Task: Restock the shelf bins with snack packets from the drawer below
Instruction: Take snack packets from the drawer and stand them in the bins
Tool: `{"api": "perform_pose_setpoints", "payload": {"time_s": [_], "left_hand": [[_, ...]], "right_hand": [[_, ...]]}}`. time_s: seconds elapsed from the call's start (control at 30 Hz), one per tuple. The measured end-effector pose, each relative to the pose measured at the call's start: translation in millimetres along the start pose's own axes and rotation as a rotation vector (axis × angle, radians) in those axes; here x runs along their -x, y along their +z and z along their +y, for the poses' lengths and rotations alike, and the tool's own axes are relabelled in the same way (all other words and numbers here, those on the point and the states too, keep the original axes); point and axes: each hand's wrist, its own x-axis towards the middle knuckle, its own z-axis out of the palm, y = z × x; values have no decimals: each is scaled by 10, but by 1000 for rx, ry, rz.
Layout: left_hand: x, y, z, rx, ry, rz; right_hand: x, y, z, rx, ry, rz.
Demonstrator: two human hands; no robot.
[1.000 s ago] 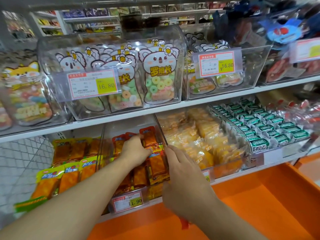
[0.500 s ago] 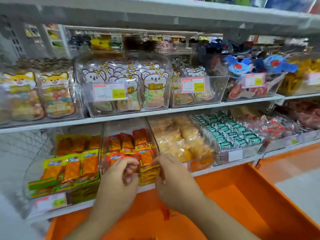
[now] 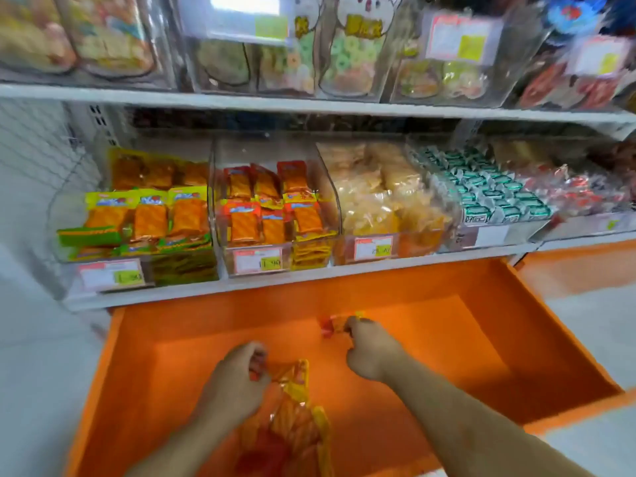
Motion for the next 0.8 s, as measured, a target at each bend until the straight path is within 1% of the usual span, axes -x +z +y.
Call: {"api": "perform_pose_setpoints", "payload": {"time_s": [0.13, 0.23, 0.33, 0.43, 0.53, 0.6, 0.73, 0.8], "left_hand": [[-306, 343, -506, -78, -42, -51], [-557, 564, -760, -191, -4, -102], [-764, 730, -929, -251, 5, -205], [-898, 870, -1057, -303, 29, -244], [-956, 983, -1123, -331, 16, -296], [-971, 1032, -1134, -340, 8, -293], [-1008, 1082, -1153, -365, -12, -246], [-1017, 1077, -1167, -367, -47, -242]], "right_hand": [[-438, 448, 232, 46, 143, -109], [-783, 759, 362, 59, 157, -126], [-1133, 952, 506, 91, 116, -71], [-1501, 1084, 677, 111, 59, -1], [-1767, 1221, 837, 134, 45, 20], [-1789, 1289, 880, 120, 46, 32], [-1654, 1349, 828, 98, 39, 126], [-1587, 1355, 806, 115, 26, 116]]}}
